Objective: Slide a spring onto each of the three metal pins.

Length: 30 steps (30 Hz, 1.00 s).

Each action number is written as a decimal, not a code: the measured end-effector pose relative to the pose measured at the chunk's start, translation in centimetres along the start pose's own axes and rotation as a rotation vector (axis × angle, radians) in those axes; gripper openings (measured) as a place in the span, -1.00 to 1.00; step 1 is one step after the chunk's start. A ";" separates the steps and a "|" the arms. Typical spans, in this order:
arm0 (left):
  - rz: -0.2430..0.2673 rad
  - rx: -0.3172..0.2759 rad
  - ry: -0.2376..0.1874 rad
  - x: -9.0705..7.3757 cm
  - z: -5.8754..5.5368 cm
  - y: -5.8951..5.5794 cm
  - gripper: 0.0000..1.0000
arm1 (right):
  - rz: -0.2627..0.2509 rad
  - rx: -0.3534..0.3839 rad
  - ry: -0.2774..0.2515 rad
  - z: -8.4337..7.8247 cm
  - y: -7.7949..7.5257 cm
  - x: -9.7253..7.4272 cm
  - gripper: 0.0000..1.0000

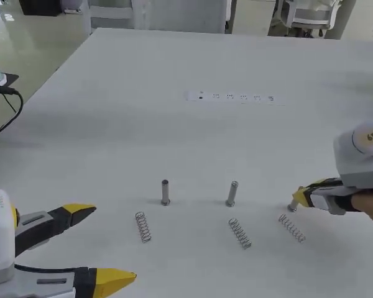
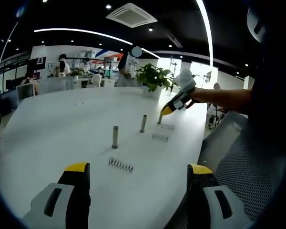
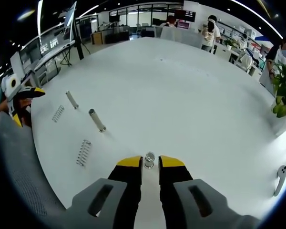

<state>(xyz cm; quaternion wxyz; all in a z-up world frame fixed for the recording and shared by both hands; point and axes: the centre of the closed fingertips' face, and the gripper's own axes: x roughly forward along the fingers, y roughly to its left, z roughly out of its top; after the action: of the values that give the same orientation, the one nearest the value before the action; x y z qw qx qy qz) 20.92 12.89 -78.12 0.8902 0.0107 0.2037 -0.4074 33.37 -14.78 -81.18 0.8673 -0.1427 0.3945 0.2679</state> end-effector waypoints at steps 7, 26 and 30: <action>-0.001 0.000 0.002 0.1 -0.1 0.0 0.60 | -0.004 0.003 -0.003 -0.5 0.0 -0.4 -0.76; -0.008 0.001 0.004 0.2 0.0 -0.1 0.60 | 0.031 0.010 0.043 -4.1 2.3 -1.8 -0.77; -0.009 0.002 0.006 0.3 -0.1 -0.1 0.60 | 0.049 -0.002 0.060 -4.7 2.9 -1.6 -0.76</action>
<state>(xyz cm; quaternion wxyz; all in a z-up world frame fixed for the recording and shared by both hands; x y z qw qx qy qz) 20.95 12.61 -78.25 0.8877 0.0117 0.2061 -0.4116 27.93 -15.14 -83.09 0.8482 -0.1415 0.4233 0.2852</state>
